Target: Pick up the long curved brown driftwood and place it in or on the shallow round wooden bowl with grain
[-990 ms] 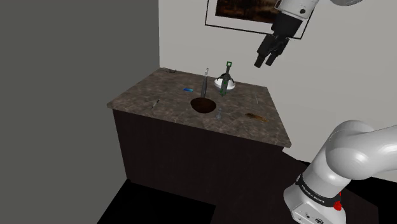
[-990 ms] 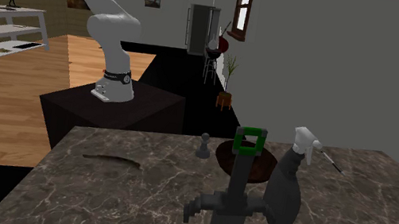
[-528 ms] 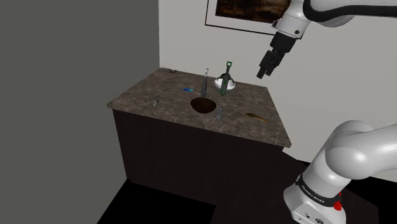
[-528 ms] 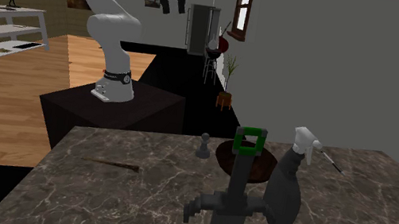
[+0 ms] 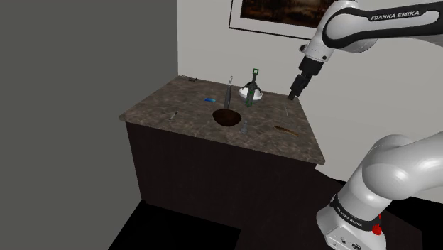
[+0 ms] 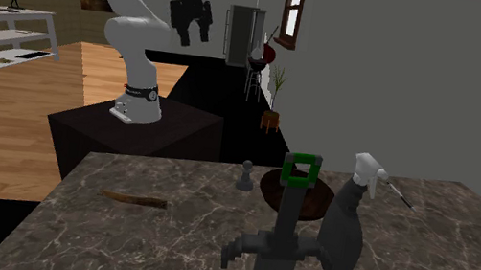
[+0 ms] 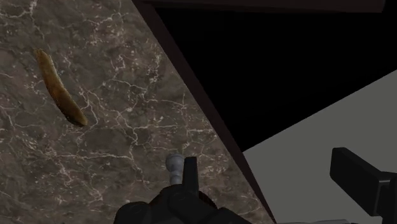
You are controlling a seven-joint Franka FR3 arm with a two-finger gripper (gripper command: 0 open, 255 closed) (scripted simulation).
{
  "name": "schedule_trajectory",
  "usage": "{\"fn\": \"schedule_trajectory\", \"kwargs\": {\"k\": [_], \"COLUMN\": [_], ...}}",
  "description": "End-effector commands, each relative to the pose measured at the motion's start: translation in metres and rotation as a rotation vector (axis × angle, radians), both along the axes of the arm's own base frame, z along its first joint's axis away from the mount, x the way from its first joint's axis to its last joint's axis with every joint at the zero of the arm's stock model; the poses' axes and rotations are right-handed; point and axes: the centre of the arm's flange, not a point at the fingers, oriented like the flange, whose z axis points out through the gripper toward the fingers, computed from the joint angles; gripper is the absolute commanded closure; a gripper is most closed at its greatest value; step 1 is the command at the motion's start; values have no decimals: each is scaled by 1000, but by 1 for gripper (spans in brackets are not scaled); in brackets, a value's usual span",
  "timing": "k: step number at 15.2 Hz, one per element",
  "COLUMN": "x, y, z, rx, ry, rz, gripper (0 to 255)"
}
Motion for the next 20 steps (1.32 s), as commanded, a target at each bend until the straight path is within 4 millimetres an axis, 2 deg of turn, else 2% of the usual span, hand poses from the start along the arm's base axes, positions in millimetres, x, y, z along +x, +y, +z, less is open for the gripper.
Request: {"fn": "schedule_trajectory", "kwargs": {"k": [1,20], "x": [5,62], "y": [-23,-206], "z": [-18,-190], "rx": [1,24], "ry": [8,90], "rz": [20,191], "gripper": [0,0]}}
